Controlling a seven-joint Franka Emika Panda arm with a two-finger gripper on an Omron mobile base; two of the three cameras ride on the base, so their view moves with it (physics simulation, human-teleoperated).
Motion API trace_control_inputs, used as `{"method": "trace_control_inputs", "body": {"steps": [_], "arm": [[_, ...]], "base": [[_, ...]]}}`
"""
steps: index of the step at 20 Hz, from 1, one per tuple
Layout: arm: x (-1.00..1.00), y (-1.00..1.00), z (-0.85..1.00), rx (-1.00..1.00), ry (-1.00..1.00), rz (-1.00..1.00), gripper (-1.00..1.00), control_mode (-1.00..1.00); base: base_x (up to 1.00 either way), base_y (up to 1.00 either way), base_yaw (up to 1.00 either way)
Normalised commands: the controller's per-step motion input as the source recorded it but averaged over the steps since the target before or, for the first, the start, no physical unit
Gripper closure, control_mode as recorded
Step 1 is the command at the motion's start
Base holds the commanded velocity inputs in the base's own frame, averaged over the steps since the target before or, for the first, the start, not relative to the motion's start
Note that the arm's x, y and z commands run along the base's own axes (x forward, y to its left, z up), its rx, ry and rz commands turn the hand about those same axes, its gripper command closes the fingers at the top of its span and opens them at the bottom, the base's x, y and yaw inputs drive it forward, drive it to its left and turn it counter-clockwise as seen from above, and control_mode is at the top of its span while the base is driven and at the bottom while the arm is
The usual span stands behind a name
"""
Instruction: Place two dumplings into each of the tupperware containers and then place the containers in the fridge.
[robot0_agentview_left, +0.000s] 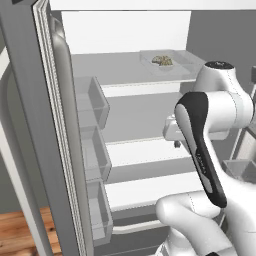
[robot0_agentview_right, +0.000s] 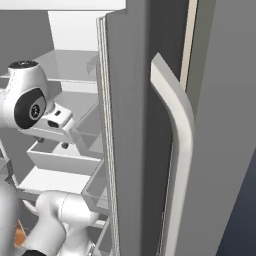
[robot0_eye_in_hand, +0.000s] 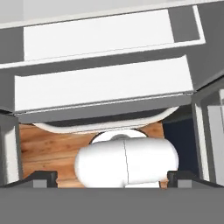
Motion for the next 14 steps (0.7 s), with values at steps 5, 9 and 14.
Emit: {"method": "trace_control_inputs", "body": {"steps": [5,9,14], "arm": [[-0.18,-0.07,0.0,0.01,-0.05,0.14,-1.0,-1.0],[-0.05,0.0,0.0,0.0,0.0,0.06,-1.0,-1.0],[-0.22,0.0,0.0,0.0,0.0,0.0,-1.0,1.0]], "base": [[0.0,0.0,0.0],[0.0,0.0,0.0],[-0.58,0.0,-0.01]]}}
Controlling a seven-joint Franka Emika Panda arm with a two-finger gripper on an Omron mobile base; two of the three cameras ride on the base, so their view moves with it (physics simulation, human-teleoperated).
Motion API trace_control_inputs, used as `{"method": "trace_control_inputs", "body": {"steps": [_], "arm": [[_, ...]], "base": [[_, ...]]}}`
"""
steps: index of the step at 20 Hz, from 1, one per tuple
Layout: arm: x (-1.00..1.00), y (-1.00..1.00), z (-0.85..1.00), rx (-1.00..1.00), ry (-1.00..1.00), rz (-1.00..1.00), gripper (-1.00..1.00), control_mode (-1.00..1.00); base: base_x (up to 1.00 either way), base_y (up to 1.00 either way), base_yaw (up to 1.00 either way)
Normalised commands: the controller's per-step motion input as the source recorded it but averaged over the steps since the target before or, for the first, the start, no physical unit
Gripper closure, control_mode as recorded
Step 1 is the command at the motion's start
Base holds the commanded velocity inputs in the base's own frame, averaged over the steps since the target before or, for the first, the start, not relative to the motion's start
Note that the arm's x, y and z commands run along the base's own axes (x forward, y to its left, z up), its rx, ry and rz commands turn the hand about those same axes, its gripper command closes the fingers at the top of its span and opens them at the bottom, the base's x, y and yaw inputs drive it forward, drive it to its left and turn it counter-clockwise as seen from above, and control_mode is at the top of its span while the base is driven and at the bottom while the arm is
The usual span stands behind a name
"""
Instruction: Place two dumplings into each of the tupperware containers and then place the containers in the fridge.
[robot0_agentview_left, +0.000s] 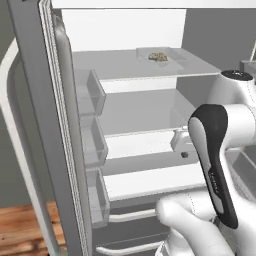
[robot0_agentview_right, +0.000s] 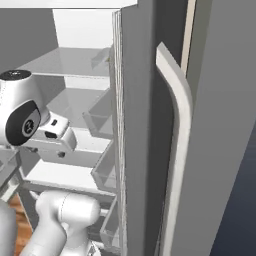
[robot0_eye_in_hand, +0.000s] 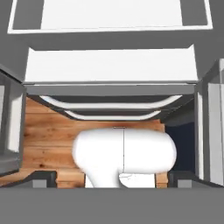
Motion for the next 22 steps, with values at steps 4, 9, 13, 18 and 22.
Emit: {"method": "trace_control_inputs", "body": {"steps": [4,9,13,18,22], "arm": [[0.0,0.0,0.0,0.0,0.0,0.0,-1.0,1.0],[0.0,0.0,0.0,0.0,0.0,0.0,-1.0,1.0],[0.0,0.0,0.0,0.0,0.0,0.0,-1.0,1.0],[0.0,0.0,0.0,0.0,0.0,0.0,-1.0,1.0],[0.0,0.0,0.0,0.0,0.0,0.0,-1.0,1.0]], "base": [[-1.0,0.0,-0.02],[-1.0,0.01,0.07],[-0.89,0.22,0.36],[-0.56,0.36,0.91],[-0.43,0.29,1.0]]}}
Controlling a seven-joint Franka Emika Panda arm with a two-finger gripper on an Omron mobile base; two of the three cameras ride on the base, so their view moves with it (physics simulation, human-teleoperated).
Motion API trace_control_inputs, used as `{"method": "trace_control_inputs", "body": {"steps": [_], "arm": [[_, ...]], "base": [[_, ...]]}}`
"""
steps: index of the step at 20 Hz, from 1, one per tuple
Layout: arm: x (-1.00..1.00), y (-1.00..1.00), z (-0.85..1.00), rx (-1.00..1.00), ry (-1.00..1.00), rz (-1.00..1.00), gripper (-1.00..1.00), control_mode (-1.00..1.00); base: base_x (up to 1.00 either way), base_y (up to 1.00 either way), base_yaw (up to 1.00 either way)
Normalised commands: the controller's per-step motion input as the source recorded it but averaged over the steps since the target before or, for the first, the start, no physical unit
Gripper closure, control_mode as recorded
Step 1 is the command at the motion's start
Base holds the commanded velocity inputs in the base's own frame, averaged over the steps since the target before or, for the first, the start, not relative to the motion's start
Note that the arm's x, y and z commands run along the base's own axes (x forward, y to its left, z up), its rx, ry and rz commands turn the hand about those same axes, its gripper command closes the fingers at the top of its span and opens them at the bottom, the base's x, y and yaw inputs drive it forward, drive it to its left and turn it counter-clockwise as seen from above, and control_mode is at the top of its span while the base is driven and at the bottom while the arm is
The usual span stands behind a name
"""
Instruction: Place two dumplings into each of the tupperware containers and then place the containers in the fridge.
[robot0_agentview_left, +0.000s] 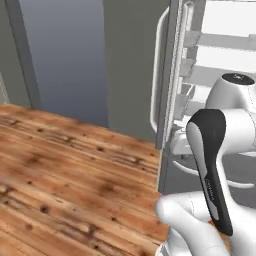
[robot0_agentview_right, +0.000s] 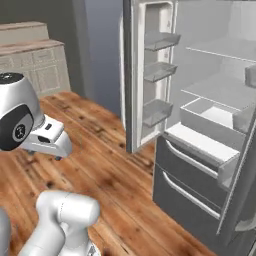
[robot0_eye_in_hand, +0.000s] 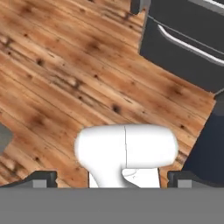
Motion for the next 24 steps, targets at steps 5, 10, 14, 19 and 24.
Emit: {"method": "trace_control_inputs", "body": {"steps": [5,10,14,19,24], "arm": [[0.0,0.0,0.0,0.0,0.0,0.0,-1.0,1.0],[0.0,0.0,0.0,0.0,0.0,0.0,-1.0,1.0],[0.0,0.0,0.0,0.0,0.0,0.0,-1.0,1.0],[0.0,0.0,0.0,0.0,0.0,0.0,-1.0,1.0],[0.0,0.0,0.0,0.0,0.0,0.0,-1.0,1.0]], "base": [[-0.39,0.32,1.0],[-0.06,0.45,0.93],[0.0,0.46,0.87],[0.22,0.35,0.83],[0.53,0.19,0.78]]}}
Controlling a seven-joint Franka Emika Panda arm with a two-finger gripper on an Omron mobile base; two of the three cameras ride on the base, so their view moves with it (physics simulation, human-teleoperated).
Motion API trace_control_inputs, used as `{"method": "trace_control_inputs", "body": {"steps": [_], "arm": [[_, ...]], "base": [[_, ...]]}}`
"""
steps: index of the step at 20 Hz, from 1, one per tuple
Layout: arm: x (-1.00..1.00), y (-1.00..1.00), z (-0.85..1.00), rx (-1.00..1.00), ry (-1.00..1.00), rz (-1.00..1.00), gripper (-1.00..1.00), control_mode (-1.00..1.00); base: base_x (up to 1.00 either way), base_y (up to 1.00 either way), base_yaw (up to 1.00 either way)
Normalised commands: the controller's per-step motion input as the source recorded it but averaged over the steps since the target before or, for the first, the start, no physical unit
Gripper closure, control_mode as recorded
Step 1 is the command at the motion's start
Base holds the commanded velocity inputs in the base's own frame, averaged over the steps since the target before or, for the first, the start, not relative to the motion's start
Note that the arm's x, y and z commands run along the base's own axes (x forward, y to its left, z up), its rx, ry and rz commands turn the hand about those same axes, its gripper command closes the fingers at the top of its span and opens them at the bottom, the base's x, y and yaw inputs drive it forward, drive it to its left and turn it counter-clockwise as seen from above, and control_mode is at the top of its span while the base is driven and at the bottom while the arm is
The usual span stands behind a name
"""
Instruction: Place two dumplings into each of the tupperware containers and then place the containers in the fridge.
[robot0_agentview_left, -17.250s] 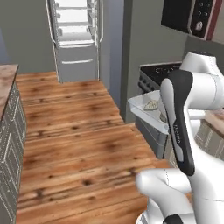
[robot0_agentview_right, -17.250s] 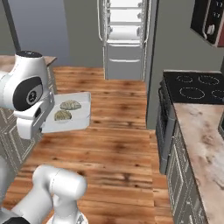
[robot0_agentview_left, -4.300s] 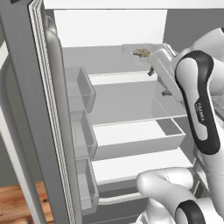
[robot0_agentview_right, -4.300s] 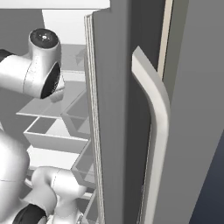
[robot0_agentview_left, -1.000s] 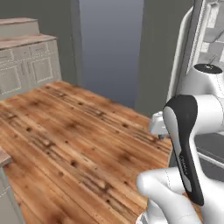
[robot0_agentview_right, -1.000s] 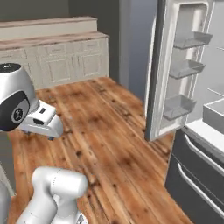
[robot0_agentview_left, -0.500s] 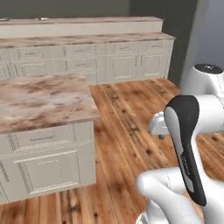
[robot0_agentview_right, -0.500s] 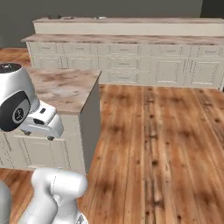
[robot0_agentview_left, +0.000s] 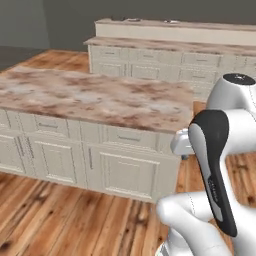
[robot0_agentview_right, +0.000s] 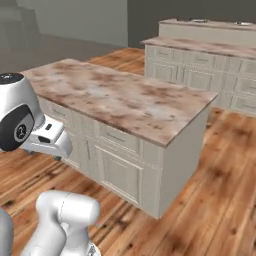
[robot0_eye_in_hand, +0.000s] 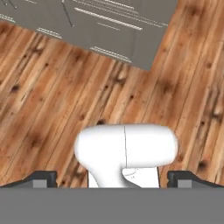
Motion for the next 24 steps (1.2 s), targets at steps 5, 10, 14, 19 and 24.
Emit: {"method": "trace_control_inputs", "body": {"steps": [5,10,14,19,24], "arm": [[0.0,0.0,0.0,0.0,0.0,0.0,-1.0,1.0],[0.0,0.0,0.0,0.0,0.0,0.0,-1.0,1.0],[0.0,0.0,0.0,0.0,0.0,0.0,-1.0,1.0],[0.0,0.0,0.0,0.0,0.0,0.0,-1.0,1.0],[0.0,0.0,0.0,0.0,0.0,0.0,-1.0,1.0]], "base": [[0.99,0.0,0.61],[1.0,0.15,0.54],[0.64,0.38,0.72],[0.57,0.49,0.71],[0.93,0.63,0.44]]}}
